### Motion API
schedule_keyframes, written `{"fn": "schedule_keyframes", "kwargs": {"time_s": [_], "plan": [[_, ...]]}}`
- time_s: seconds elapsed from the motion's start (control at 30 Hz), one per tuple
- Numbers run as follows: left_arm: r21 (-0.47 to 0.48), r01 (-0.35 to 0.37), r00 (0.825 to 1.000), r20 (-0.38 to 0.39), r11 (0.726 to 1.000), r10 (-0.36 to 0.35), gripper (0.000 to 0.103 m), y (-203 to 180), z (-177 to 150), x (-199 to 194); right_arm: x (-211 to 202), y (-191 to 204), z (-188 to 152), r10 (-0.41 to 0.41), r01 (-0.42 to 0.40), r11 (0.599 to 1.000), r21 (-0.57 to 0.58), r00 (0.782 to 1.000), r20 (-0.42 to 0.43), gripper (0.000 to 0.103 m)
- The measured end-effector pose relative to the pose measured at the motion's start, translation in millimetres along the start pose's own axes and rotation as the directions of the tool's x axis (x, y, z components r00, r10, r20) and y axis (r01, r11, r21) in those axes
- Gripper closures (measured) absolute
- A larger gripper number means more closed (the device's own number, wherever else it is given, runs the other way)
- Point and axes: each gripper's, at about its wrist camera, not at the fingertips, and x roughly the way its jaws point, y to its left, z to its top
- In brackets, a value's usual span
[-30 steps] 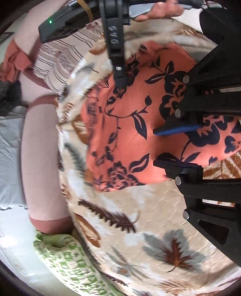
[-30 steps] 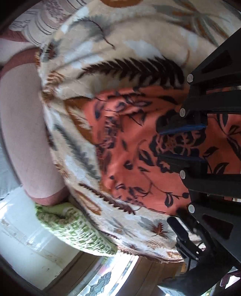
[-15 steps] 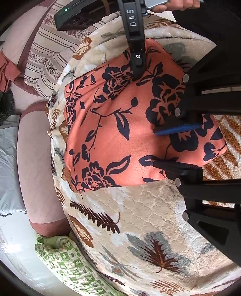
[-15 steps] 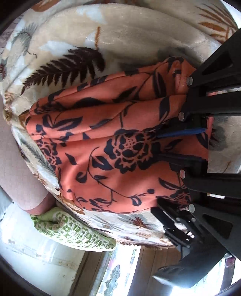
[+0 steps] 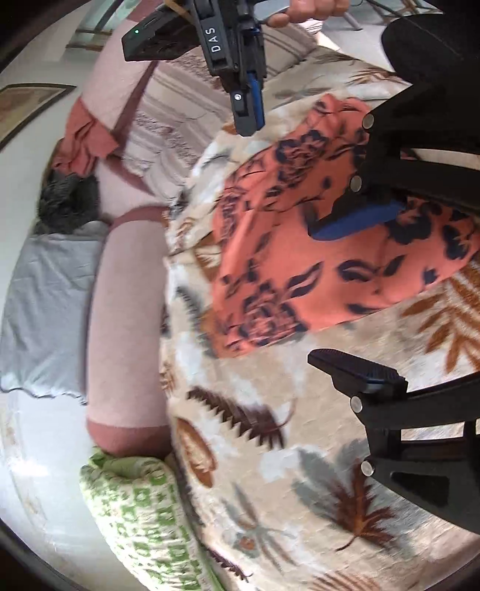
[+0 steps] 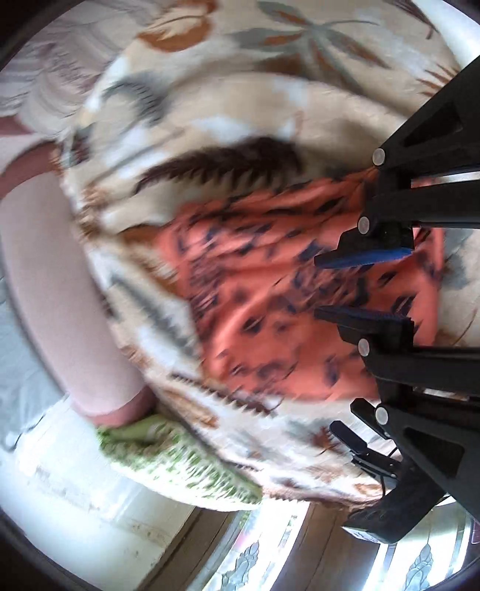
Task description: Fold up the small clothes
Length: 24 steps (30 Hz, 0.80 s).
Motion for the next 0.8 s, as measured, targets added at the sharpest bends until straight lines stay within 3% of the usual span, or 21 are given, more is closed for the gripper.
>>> {"fn": "schedule_keyframes", "kwargs": {"time_s": [0.07, 0.2, 0.3, 0.37, 0.43, 0.53, 0.63, 0.8], "plan": [[-0.007, -0.022, 1.0, 0.001, 1.0, 0.022, 0.039, 6, 5, 6, 10, 15, 7, -0.011, 0.012, 1.0, -0.022, 1.0, 0.019, 0.079], [-0.026, -0.039, 0.997, -0.068, 0.999, 0.037, 0.039, 12, 4, 24, 47, 21, 18, -0.035, 0.035, 0.999, -0.001, 0.999, 0.01, 0.079], [-0.021, -0.028, 0.987, -0.156, 0.999, 0.024, 0.032, 10, -5, 40, 88, 11, 22, -0.086, 0.088, 0.995, 0.04, 0.995, -0.055, 0.079], [-0.03, -0.031, 0.985, -0.169, 0.999, 0.025, 0.029, 11, -7, 44, 109, -2, 17, -0.053, 0.061, 0.995, 0.082, 0.994, -0.097, 0.08], [-0.054, -0.009, 0.982, -0.189, 0.999, -0.001, 0.026, 15, -9, 47, 107, -7, 13, -0.019, 0.026, 0.994, 0.11, 0.998, -0.065, 0.08], [-0.142, 0.03, 0.974, -0.219, 0.989, -0.061, 0.025, 27, -10, 49, 98, -5, 13, -0.029, 0.04, 0.992, 0.122, 0.996, -0.09, 0.081], [-0.15, 0.02, 0.98, -0.195, 0.988, -0.05, 0.025, 28, -9, 37, 79, 3, 10, -0.066, 0.075, 0.991, 0.113, 0.994, -0.086, 0.081], [-0.114, -0.014, 0.998, -0.07, 0.993, 0.006, 0.025, 30, -3, 2, 39, 13, -10, -0.065, 0.068, 0.994, 0.08, 0.997, -0.045, 0.08]]}}
